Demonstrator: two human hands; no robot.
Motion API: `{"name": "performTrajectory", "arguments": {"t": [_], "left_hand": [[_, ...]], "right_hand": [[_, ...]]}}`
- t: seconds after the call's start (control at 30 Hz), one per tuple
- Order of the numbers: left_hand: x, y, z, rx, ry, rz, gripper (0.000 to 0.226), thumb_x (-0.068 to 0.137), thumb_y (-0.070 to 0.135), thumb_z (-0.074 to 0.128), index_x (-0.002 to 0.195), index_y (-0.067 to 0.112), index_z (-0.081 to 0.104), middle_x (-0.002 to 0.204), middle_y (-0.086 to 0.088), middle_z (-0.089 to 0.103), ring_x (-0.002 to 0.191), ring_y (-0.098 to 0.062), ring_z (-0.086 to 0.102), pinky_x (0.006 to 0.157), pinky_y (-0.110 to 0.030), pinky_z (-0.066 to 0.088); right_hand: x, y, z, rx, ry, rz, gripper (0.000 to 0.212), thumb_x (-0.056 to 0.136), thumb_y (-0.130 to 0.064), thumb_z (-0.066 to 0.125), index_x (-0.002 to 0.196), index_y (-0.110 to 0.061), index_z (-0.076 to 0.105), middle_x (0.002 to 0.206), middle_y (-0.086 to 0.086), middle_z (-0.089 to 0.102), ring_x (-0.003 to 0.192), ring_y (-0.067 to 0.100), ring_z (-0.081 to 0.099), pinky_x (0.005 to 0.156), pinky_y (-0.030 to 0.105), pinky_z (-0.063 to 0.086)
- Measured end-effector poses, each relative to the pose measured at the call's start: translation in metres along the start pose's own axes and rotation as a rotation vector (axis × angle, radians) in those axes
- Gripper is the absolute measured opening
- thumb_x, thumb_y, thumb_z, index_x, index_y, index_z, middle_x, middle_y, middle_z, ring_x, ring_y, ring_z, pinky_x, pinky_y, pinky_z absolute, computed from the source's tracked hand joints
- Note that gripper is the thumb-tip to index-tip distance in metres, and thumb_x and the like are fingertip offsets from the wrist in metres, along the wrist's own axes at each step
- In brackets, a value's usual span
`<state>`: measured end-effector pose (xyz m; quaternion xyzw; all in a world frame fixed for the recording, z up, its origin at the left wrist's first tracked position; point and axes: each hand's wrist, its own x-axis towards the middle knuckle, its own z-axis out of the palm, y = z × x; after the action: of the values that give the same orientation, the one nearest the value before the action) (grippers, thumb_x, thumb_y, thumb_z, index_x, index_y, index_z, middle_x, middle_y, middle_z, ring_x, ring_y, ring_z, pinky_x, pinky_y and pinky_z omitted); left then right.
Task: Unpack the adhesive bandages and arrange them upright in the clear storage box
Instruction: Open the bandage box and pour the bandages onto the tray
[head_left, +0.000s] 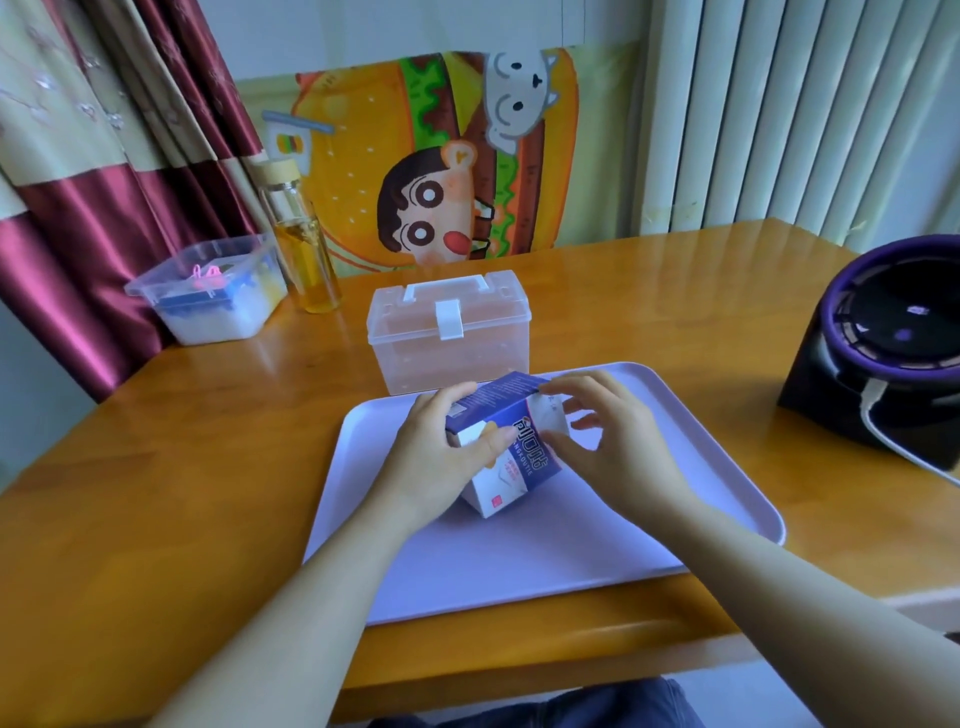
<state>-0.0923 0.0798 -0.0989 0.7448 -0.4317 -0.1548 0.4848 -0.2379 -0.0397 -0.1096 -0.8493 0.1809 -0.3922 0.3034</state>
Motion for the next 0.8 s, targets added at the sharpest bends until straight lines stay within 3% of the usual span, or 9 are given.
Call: {"name": "performTrajectory", "arguments": {"t": [0.1, 0.27, 0.4, 0.53, 0.67, 0.8], "left_hand": [[0.003, 0.0, -0.002, -0.012, -0.012, -0.021, 0.057, 0.08, 0.041, 0.068, 0.13, 0.024, 0.047, 0.123, 0.001, 0.051, 0.103, -0.017, 0.061, 0.067, -0.016, 0.052], [0.003, -0.002, -0.003, 0.016, -0.025, -0.011, 0.062, 0.078, 0.044, 0.07, 0.132, 0.025, 0.046, 0.124, 0.003, 0.049, 0.098, -0.014, 0.062, 0.077, -0.025, 0.054], [0.001, -0.001, -0.003, 0.037, -0.033, 0.001, 0.06, 0.078, 0.044, 0.07, 0.13, 0.028, 0.045, 0.124, 0.006, 0.046, 0.1, -0.014, 0.061, 0.079, -0.024, 0.051], [0.001, 0.0, -0.003, 0.027, -0.029, -0.002, 0.059, 0.079, 0.044, 0.069, 0.13, 0.028, 0.044, 0.124, 0.004, 0.046, 0.102, -0.012, 0.061, 0.08, -0.027, 0.054], [-0.001, 0.0, -0.002, 0.023, -0.03, 0.003, 0.06, 0.079, 0.043, 0.069, 0.131, 0.027, 0.043, 0.124, 0.004, 0.045, 0.105, -0.012, 0.06, 0.078, -0.025, 0.055], [-0.003, 0.0, -0.002, 0.034, -0.019, 0.024, 0.06, 0.079, 0.043, 0.069, 0.131, 0.027, 0.044, 0.122, 0.004, 0.045, 0.102, -0.012, 0.06, 0.08, -0.027, 0.055]], "right_hand": [[0.003, 0.001, 0.001, -0.015, 0.037, -0.013, 0.021, 0.079, -0.014, 0.073, 0.098, -0.016, 0.065, 0.105, -0.009, 0.058, 0.086, 0.01, 0.061, 0.072, 0.02, 0.05], [0.005, -0.004, 0.006, 0.021, 0.097, 0.135, 0.016, 0.07, -0.022, 0.081, 0.076, -0.016, 0.067, 0.09, -0.009, 0.059, 0.077, 0.004, 0.06, 0.07, 0.009, 0.046], [0.007, -0.006, 0.009, 0.09, 0.053, 0.278, 0.015, 0.073, -0.024, 0.079, 0.068, -0.017, 0.067, 0.088, -0.011, 0.06, 0.079, 0.012, 0.063, 0.073, 0.023, 0.053], [0.01, -0.009, 0.004, 0.114, -0.018, 0.335, 0.013, 0.079, -0.02, 0.074, 0.07, -0.018, 0.065, 0.091, -0.008, 0.062, 0.081, 0.007, 0.063, 0.067, 0.013, 0.05], [0.011, -0.012, -0.001, 0.058, -0.082, 0.356, 0.02, 0.08, -0.021, 0.072, 0.064, -0.024, 0.06, 0.094, -0.005, 0.064, 0.084, 0.009, 0.063, 0.071, 0.023, 0.05], [0.012, -0.015, -0.003, 0.05, -0.063, 0.385, 0.023, 0.079, -0.018, 0.07, 0.06, -0.022, 0.058, 0.081, -0.006, 0.066, 0.076, 0.007, 0.062, 0.057, 0.008, 0.041]]}}
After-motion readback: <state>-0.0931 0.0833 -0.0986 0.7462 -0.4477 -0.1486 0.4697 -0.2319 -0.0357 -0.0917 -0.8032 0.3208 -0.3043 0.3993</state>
